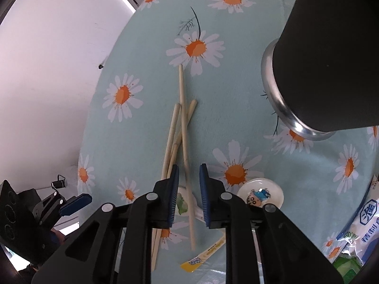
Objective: Organize utensils
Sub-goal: 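Close the right tool on a wooden chopstick while the left tool grasps another chopstick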
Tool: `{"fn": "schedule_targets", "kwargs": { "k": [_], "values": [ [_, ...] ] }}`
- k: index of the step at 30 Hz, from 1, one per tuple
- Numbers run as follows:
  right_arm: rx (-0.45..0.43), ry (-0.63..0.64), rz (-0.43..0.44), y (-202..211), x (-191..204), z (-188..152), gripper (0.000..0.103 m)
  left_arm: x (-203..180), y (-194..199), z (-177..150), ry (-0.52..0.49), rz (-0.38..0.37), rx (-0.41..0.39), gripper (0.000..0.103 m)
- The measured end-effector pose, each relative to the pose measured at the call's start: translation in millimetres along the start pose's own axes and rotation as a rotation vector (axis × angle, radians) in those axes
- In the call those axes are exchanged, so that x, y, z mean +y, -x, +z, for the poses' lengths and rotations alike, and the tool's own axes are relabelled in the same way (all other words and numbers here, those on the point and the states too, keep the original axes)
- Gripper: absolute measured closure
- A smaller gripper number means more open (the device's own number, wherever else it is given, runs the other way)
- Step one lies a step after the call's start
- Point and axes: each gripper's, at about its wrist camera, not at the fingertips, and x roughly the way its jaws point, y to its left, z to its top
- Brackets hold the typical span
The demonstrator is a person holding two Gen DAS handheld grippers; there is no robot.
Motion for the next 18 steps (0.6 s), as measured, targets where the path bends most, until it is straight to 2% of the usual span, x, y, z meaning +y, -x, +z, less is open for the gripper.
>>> {"fn": "schedule_targets", "kwargs": {
  "k": [7, 14, 18],
  "values": [
    [0.027, 0.01, -0.066, -1, 6, 2, 0.097, 2, -7, 3, 0.0, -0.029, 0.024, 0.067],
    [0.035, -0.002, -0.058, -1, 9, 5, 0.097, 1, -17, 5, 0.017, -0.053, 0.062, 0.068],
    [0.004, -0.001, -0.03, 11, 6, -4, 0.097, -2, -21, 9, 0.018, -0.064, 0.079, 0.068]
  ]
}}
